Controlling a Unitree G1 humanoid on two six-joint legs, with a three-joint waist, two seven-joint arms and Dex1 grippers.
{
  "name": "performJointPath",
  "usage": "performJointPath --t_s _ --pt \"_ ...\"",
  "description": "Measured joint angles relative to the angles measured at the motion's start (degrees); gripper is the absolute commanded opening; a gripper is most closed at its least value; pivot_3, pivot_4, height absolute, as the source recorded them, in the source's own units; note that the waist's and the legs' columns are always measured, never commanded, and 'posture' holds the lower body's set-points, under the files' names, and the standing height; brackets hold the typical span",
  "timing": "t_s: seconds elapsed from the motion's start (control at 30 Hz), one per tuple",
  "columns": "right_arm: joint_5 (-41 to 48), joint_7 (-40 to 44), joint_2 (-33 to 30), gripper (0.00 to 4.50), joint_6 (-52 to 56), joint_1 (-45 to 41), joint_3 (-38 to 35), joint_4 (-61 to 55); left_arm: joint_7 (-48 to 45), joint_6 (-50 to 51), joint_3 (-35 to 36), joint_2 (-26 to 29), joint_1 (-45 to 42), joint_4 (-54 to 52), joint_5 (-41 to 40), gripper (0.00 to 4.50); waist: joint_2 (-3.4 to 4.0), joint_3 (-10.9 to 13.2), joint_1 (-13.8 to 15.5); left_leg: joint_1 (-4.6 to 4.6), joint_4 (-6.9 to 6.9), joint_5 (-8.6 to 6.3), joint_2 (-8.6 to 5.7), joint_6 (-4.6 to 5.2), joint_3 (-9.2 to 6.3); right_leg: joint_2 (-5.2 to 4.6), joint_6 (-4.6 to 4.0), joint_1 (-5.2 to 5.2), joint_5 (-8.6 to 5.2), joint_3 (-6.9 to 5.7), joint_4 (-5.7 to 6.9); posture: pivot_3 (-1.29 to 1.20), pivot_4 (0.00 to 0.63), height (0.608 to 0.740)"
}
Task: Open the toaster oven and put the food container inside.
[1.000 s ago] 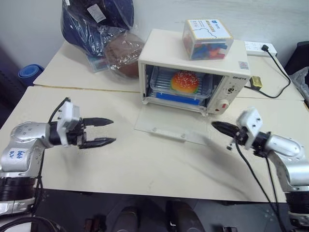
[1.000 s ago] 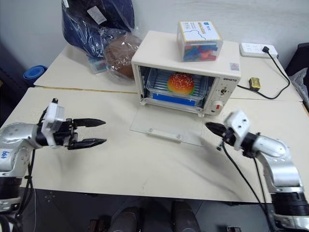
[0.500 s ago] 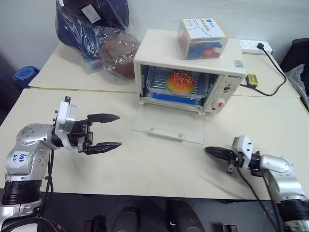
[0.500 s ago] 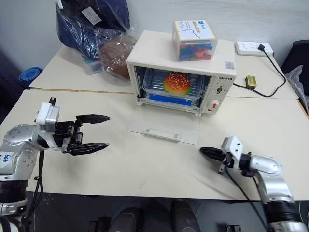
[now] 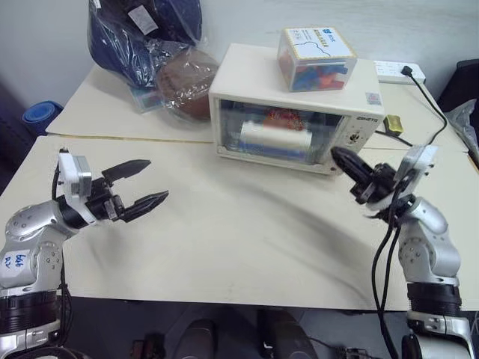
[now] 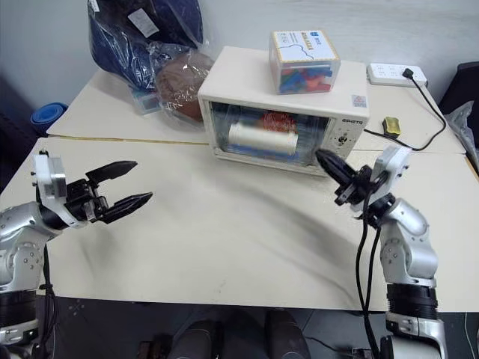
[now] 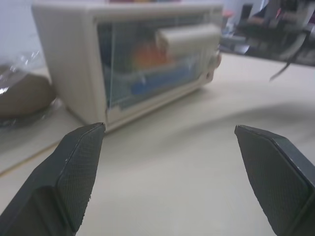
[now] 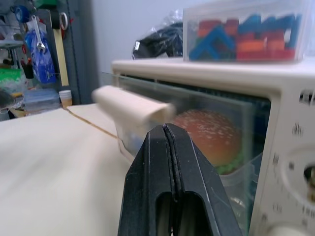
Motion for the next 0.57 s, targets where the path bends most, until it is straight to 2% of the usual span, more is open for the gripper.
performJointPath --t_s 0.07,0.2,0.33,0.47,0.57 --pt "-0.2 2.8 -2.8 0.57 0.7 0.6 0.1 -0.1 -0.3 -2.2 0.1 1.5 2.3 0.8 2.3 4.5 0.01 0.0 0.1 -0.04 0.0 -0.05 -0.02 0.08 0.02 -0.04 0.0 0.01 0.0 0.01 -0.08 0.0 0.15 0.74" --pt "-2.9 14.3 -9.8 1.85 -2.3 5.7 1.0 -2.0 -0.8 -4.6 1.4 3.9 7.7 0.9 4.3 4.5 0.01 0.0 0.7 -0.07 0.01 -0.23 -0.02 0.41 0.03 -0.06 0.01 0.04 0.0 0.01 -0.19 0.0 0.15 0.74" --pt "-6.2 21.9 -11.4 3.17 -9.0 11.8 2.1 -1.7 -1.0 -7.7 2.7 4.8 13.0 0.7 6.4 4.5 0.02 0.0 1.0 0.02 0.01 -0.24 -0.01 0.42 0.04 -0.06 0.0 0.08 0.0 0.02 -0.13 0.0 0.15 0.74" --pt "-7.9 25.2 -11.4 4.49 -14.5 17.7 2.2 -1.7 0.0 -11.1 3.4 4.7 15.8 0.6 7.4 4.5 0.03 0.0 1.3 0.13 0.0 -0.23 0.0 0.41 0.02 -0.06 0.0 0.17 0.0 0.02 -0.1 0.0 0.15 0.74" --pt "-8.7 24.7 -11.3 4.49 -16.6 20.3 1.8 -0.7 0.0 -12.1 3.7 4.7 18.0 0.5 7.8 4.5 0.03 0.0 1.2 0.14 0.0 -0.24 0.0 0.41 0.06 -0.08 -0.01 0.17 0.0 0.05 -0.11 0.0 0.15 0.74"
